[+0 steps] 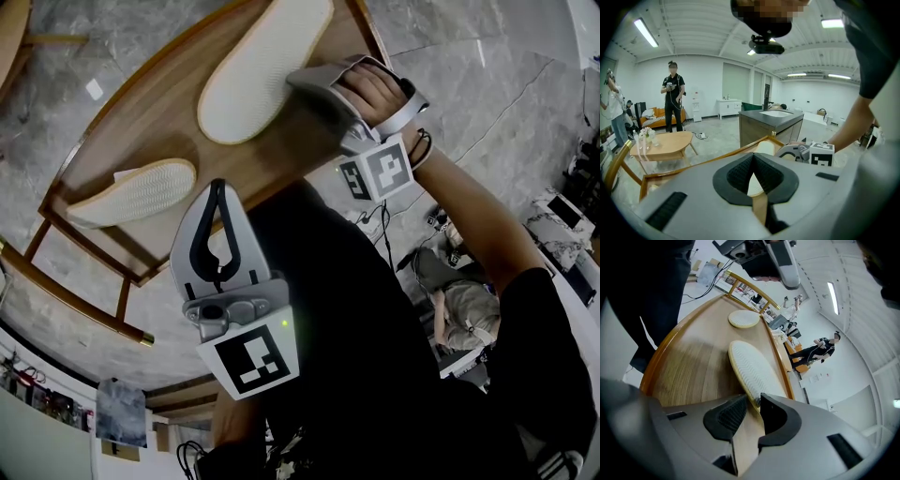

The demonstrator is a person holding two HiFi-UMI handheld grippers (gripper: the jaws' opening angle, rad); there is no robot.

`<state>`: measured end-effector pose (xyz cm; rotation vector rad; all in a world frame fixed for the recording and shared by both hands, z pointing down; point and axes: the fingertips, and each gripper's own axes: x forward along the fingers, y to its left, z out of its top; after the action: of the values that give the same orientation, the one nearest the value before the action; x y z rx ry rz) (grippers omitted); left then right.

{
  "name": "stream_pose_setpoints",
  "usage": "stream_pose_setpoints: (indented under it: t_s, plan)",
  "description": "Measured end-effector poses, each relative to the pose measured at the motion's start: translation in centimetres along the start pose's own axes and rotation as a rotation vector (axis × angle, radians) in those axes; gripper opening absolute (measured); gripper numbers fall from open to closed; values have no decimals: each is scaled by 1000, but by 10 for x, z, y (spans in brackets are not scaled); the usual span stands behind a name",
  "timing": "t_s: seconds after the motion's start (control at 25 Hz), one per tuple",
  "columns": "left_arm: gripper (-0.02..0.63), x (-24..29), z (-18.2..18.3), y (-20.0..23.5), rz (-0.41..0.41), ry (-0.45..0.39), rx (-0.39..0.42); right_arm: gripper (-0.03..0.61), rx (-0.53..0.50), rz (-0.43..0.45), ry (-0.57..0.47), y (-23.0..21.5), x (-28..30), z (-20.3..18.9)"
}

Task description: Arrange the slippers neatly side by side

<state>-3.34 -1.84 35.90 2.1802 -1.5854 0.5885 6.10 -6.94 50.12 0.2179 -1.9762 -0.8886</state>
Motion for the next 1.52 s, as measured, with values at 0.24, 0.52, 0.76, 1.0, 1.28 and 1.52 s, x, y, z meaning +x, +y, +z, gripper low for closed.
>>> stream_pose_setpoints:
  t_s: [0.24,0.52,0.76,1.0,1.28,1.52]
  plan:
    - [2,-2,3,0,11,-8,-1,67,108,17,-22,-12,-11,10]
    - [2,-9,7,-1,17,-42,-15,52,254,3,-52,-30,-29,25]
    - [2,-13,11,1,27,-58,-24,37,361,-58,-80,-52,-45,40]
    - [2,-20,11,0,27,-68,-18,25,417,-108,-96,-63,-60,51]
    - [2,-24,19,-5,21,-92,-10,21,591,-135,-104,-80,-77,50]
    - [2,-27,21,2,34,-97,-7,21,814,-156,-143,-96,-89,46]
